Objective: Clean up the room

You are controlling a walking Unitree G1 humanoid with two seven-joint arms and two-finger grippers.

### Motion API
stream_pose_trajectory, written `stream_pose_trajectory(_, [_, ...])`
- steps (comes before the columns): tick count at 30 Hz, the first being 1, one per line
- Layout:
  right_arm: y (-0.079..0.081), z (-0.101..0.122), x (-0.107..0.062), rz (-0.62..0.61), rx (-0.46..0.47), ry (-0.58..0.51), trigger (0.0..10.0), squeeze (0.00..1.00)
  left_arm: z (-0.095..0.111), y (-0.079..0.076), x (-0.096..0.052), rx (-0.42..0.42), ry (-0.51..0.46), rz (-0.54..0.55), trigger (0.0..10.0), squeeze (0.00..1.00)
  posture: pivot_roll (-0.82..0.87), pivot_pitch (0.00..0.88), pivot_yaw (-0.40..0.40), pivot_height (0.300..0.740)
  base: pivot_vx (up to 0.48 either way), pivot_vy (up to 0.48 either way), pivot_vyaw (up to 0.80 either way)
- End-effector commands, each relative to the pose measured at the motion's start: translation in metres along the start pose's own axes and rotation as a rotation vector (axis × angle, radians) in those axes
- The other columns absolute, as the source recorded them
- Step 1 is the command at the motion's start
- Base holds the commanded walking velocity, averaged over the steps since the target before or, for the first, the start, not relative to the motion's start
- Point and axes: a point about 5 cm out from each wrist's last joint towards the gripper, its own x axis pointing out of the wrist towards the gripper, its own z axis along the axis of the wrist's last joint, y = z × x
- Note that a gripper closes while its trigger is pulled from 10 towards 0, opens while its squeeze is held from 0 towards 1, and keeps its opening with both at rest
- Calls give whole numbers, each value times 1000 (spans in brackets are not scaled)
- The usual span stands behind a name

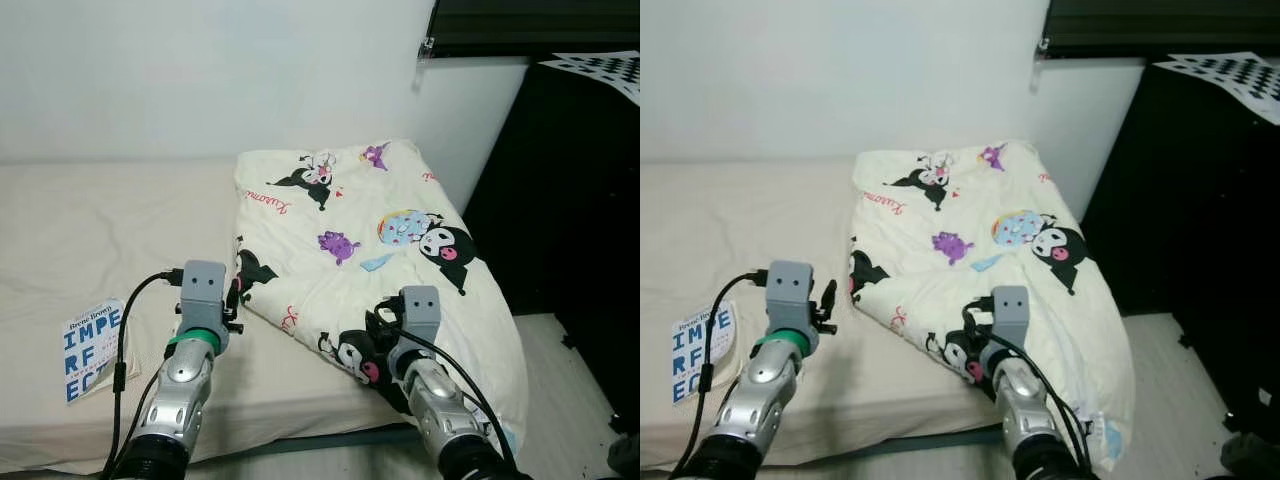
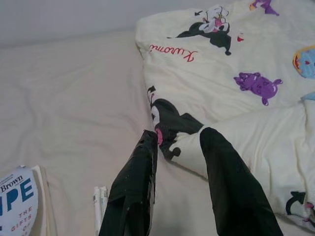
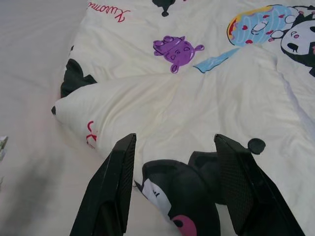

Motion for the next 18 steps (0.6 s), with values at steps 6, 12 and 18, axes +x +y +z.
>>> stream_pose_trajectory(6, [0, -6, -2, -13, 32, 26, 10000, 0, -14, 5, -7, 15, 51, 2, 10000, 0, 21, 0, 69, 716, 0, 0, 0])
stream_pose_trajectory(12, [0, -7, -2, -9, 35, 26, 10000, 0, -17, 6, -10, 12, 57, 4, 10000, 0, 21, 0, 67, 686, 0, 0, 0])
stream_pose_trajectory(18, [0, -5, -1, -6, 35, 22, 10000, 0, -18, 6, -11, 12, 61, 4, 10000, 0, 21, 0, 68, 656, 0, 0, 0])
